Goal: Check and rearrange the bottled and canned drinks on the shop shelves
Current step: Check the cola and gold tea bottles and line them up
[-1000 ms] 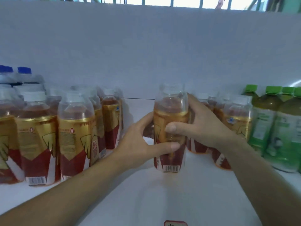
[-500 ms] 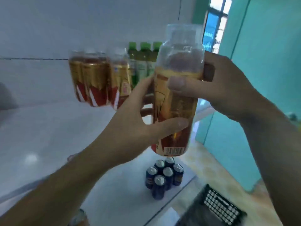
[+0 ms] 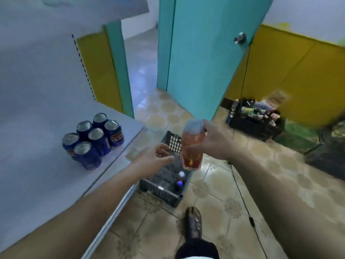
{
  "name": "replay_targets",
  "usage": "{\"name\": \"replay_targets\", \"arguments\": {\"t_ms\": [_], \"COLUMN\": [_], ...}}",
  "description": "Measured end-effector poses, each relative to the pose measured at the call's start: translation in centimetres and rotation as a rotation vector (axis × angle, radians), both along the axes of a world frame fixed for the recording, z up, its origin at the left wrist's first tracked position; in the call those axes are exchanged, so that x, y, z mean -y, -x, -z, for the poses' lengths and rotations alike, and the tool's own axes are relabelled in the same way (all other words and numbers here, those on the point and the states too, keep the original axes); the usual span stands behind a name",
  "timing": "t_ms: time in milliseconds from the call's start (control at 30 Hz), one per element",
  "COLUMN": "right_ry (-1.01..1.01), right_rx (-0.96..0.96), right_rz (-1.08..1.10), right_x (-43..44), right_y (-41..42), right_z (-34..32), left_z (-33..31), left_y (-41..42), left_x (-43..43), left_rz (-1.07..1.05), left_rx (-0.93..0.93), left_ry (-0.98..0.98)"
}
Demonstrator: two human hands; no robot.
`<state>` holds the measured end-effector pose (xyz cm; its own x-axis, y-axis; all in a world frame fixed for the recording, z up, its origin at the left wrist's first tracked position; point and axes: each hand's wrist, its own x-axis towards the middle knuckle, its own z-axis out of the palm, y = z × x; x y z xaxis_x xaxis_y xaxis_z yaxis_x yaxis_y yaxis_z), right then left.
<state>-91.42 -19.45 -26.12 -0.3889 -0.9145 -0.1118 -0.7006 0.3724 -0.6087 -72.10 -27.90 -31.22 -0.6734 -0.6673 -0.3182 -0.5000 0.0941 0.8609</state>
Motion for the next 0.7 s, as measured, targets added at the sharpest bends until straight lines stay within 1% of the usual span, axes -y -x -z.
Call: {"name": "replay_targets", "arguments": {"t_ms": [133, 267, 367, 433, 500, 600, 700], "right_ry": [-0.142, -0.223, -0.299, -0.324, -0.344, -0.36, -0.354], "right_rx": [0.029, 0.017, 0.034, 0.047, 0.07, 0.103, 0.104], "right_rz": [-0.049, -0.085, -0.106, -0.162, -0.208, -0.235, -0.29], "right_x": [3.2, 5.7, 7.3, 8.5, 9.9, 12.2, 14.3], "right_y": [7.1, 12.4, 14.8, 15.8, 16.4, 15.8, 13.9], "right_z": [9.7, 19.4, 25.6, 29.8, 33.9, 40.5, 48.1], "left_z": [8.4, 16.9, 21.8, 25.0, 28.4, 34.1, 40.1], "left_y": [6.2, 11.0, 13.2, 14.3, 15.2, 15.8, 15.6], "left_x": [2.0, 1.6, 1.2, 1.5, 2.0, 3.0, 4.9], "left_rz": [-0.068, -0.174, -0.217, -0.303, -0.345, -0.343, -0.324], "left_rx": [0.175, 0.37, 0.434, 0.436, 0.461, 0.517, 0.574], "left_ry": [-0.038, -0.211, -0.312, -0.357, -0.392, -0.442, -0.443]}}
